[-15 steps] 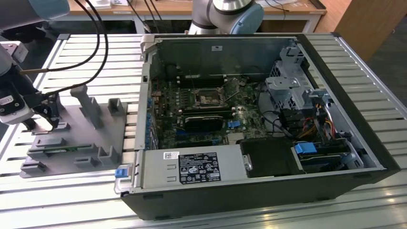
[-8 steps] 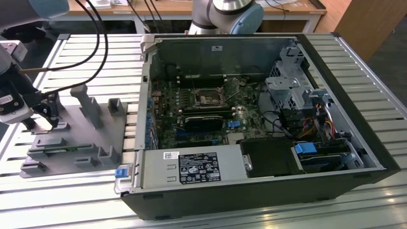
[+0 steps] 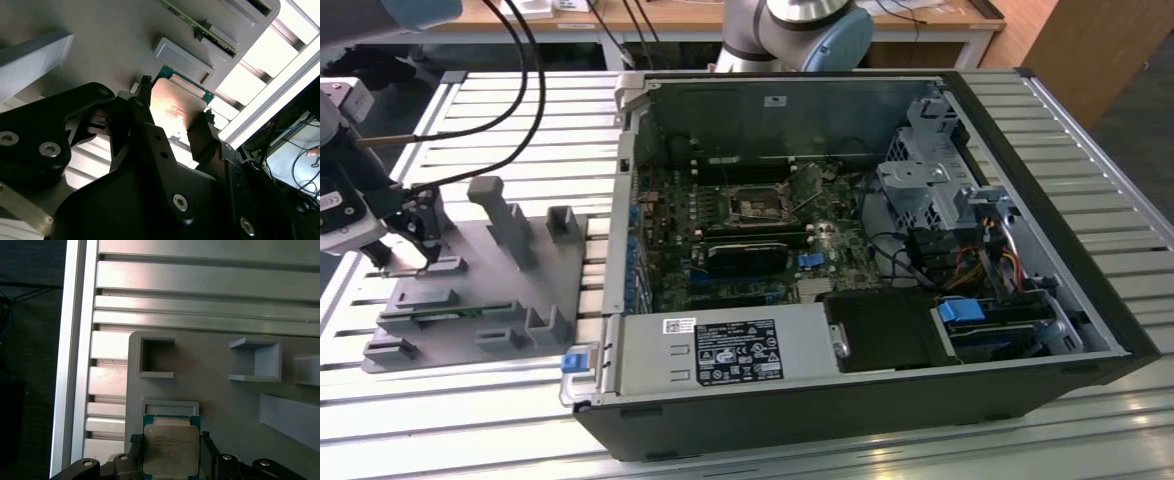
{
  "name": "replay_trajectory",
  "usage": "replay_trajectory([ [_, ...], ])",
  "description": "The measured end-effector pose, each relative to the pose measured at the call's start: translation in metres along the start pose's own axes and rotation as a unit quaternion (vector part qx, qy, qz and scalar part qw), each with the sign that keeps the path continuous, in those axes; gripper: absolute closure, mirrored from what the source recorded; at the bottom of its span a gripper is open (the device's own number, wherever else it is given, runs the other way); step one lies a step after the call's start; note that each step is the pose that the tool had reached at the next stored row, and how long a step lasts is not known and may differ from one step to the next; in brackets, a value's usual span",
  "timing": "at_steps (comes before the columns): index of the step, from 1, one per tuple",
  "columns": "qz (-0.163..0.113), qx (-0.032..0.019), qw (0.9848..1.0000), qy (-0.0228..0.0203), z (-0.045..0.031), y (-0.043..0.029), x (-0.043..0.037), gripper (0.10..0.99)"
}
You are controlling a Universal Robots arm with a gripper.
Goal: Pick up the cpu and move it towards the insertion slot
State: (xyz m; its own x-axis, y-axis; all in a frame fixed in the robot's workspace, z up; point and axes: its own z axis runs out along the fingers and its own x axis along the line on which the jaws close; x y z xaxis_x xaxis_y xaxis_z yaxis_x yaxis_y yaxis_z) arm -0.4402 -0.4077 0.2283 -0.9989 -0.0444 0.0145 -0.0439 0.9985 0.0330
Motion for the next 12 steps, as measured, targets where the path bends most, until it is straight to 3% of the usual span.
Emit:
replay_trajectory([
  [12, 0.0, 0.0, 1.0, 0.0, -0.007, 0.0011, 0.0, 0.545],
])
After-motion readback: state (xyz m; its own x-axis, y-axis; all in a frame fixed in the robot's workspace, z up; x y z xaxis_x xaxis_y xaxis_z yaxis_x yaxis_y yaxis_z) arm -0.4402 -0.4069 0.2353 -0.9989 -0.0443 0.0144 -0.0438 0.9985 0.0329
